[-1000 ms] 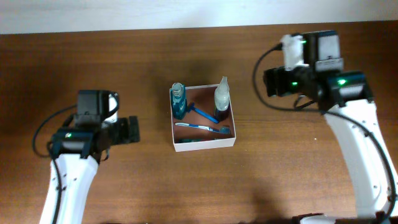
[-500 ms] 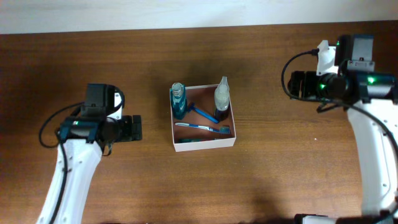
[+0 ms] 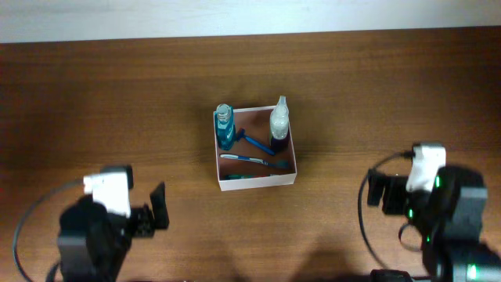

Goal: Pack container

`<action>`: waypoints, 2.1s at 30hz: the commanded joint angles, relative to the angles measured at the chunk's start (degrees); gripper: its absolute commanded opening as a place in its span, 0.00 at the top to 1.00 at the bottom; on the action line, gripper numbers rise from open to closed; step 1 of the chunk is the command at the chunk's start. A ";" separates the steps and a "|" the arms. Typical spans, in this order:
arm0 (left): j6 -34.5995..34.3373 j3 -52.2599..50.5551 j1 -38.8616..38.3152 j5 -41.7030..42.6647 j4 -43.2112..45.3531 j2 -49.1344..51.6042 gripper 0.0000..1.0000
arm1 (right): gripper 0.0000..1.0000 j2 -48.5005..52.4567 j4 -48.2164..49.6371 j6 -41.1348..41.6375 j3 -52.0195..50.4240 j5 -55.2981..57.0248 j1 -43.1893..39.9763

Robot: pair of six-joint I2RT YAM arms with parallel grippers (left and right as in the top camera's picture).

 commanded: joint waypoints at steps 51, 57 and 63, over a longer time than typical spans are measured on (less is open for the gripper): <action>-1.77 -4.20 0.15 1.66 -1.22 -7.30 0.00 | 0.01 -36.37 51.19 -10.95 -50.27 -3.58 5.18; -1.77 -4.20 0.15 1.66 -1.22 -7.30 0.01 | 0.01 -36.35 51.41 -10.78 -50.27 -3.65 5.16; -1.77 -4.20 0.15 1.66 -1.22 -7.30 0.01 | 0.01 -36.35 51.41 -10.78 -50.27 -3.65 5.16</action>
